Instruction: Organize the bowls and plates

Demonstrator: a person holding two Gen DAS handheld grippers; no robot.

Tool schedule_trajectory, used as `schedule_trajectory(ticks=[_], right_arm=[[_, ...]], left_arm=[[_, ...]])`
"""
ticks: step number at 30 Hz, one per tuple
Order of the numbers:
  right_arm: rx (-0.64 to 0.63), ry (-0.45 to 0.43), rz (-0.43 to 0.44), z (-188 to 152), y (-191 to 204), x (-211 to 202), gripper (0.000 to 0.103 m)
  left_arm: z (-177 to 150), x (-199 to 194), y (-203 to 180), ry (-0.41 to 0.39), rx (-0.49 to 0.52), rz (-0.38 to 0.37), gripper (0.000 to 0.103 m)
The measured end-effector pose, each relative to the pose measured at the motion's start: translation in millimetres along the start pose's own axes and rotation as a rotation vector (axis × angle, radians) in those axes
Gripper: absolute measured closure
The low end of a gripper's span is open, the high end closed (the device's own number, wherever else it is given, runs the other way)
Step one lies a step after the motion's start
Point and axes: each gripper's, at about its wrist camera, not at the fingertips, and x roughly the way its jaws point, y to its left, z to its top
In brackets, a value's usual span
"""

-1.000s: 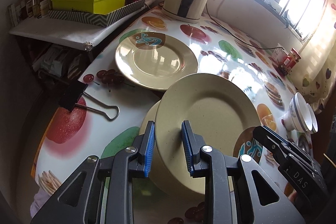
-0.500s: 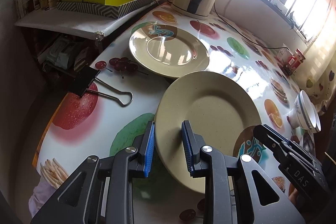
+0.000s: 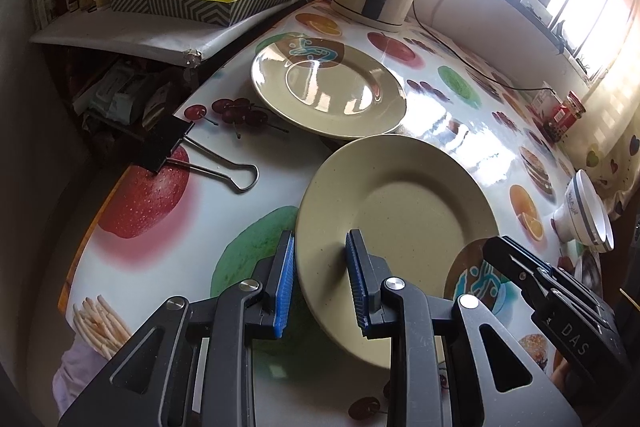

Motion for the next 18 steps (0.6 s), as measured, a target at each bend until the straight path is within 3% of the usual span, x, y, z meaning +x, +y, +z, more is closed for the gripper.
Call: schedule_trajectory(ticks=[18], right_arm=[[-0.009, 0.008, -0.011, 0.3, -0.7, 6.0, 0.085]], left_arm=[[1.3, 3.4, 2.3, 0.007, -0.001, 0.003, 0.076]])
